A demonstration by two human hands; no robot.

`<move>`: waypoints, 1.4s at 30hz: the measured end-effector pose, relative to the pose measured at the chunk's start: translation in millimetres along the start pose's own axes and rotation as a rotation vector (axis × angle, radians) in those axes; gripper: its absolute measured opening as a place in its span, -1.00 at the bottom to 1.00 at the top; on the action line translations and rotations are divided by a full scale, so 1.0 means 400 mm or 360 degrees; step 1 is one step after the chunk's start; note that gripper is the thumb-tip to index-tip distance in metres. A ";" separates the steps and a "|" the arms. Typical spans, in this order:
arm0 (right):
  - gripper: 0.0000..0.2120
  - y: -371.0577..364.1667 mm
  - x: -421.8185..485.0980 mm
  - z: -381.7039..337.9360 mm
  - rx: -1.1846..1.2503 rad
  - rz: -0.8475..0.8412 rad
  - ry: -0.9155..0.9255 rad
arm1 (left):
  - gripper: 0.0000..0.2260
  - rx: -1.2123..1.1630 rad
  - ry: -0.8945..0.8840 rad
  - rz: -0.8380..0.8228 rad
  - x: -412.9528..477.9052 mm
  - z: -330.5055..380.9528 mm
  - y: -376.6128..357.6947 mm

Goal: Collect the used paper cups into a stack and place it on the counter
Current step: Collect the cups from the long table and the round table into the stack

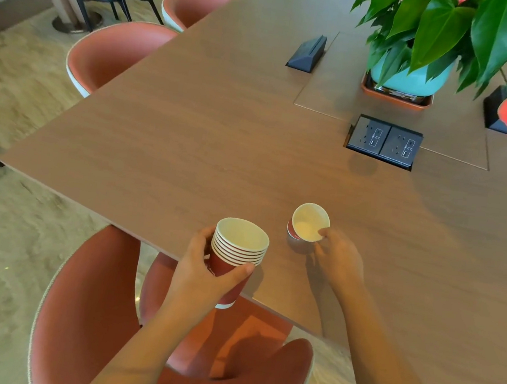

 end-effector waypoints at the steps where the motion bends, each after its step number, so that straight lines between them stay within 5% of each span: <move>1: -0.75 0.002 -0.005 0.001 0.0003 0.0012 0.0007 | -0.33 -0.0007 -0.0004 0.0001 -0.004 0.001 0.001; 11: -0.80 0.069 -0.090 0.020 0.0104 0.0150 -0.0016 | -0.26 -0.0008 -0.0051 -0.0060 -0.042 0.005 -0.015; 32: -0.85 0.347 -0.295 0.049 0.0781 0.0738 0.0053 | -0.42 0.0065 -0.0296 -0.0439 -0.145 0.061 -0.114; 38: -0.73 0.386 -0.317 0.038 0.0967 0.0706 0.0169 | -0.42 0.0055 -0.0358 -0.0483 -0.164 0.078 -0.123; 42: -0.84 0.399 -0.333 0.022 0.1017 0.0600 0.0283 | -0.39 0.0040 -0.0395 -0.0502 -0.179 0.084 -0.126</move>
Point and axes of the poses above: each hand's wrist, its own x-axis towards the middle knuckle, its own y-axis out of the back of the hand, z = x × y, the point moved 2 cm from there along x, towards the middle knuckle, and after that the axes turned 10 degrees about z, right-handed, at the moved point
